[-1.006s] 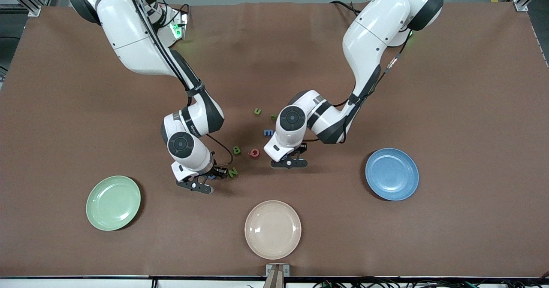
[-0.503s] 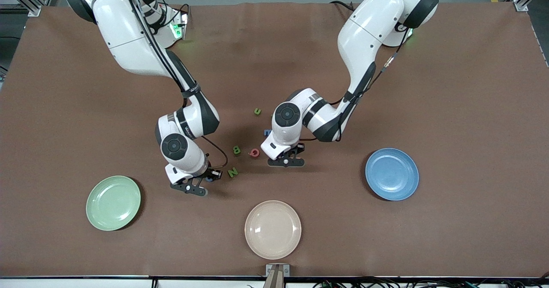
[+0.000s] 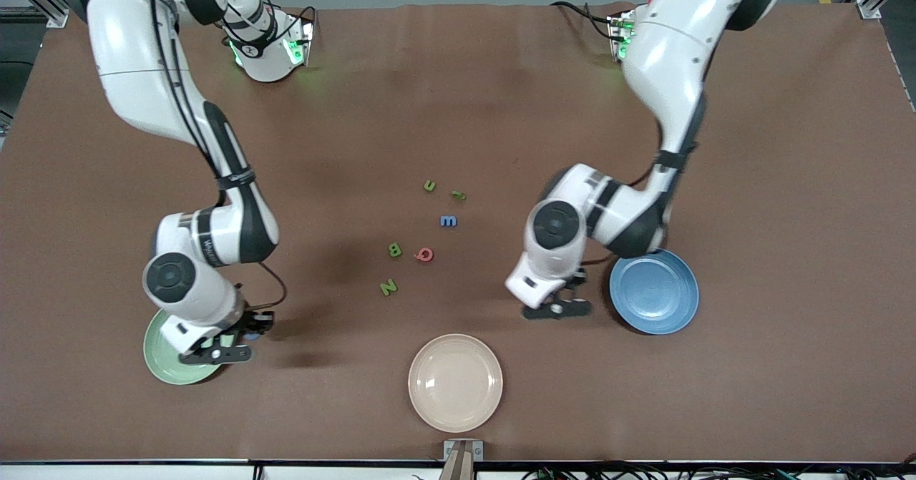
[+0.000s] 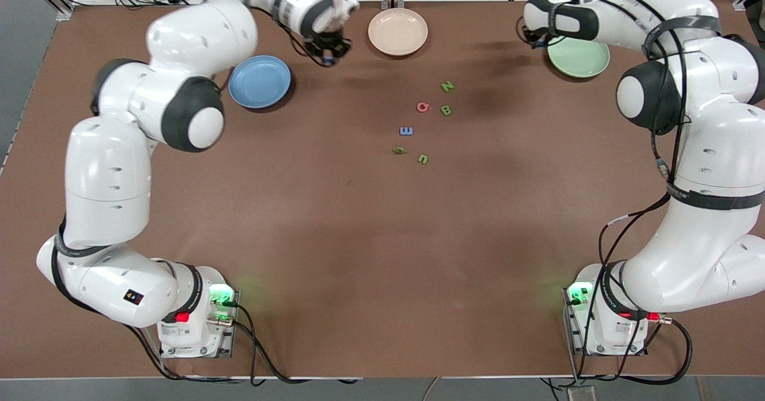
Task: Sort upper and lower case letters into plates
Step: 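Place the C on the green plate while the left gripper places X on blue plate, then return the right gripper to the green B while the left gripper reaches the m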
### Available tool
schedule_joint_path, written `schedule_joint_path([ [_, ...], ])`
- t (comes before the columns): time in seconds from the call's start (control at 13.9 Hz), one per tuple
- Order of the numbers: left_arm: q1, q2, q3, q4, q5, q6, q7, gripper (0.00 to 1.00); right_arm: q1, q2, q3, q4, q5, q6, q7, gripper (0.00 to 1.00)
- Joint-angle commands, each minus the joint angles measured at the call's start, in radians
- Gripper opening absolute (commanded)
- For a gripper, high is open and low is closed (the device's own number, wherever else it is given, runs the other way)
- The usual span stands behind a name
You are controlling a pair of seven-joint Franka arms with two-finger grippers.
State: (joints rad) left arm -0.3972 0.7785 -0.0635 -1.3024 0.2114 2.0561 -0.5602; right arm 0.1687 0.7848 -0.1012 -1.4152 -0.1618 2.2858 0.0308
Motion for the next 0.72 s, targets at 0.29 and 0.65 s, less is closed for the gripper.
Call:
schedule_joint_path([
  [0.29,0.236,-0.106,-0.016,-0.265,0.023,0.054,0.243,0.13,-0.034,0.017,0.002,-0.036,-0.298,0.144,-0.055,0.98],
  [0.65,0.255,-0.149,-0.047,-0.308,0.006,0.072,0.223,0.99,0.011,-0.012,0.101,-0.097,-0.136,0.075,0.269,0.99],
])
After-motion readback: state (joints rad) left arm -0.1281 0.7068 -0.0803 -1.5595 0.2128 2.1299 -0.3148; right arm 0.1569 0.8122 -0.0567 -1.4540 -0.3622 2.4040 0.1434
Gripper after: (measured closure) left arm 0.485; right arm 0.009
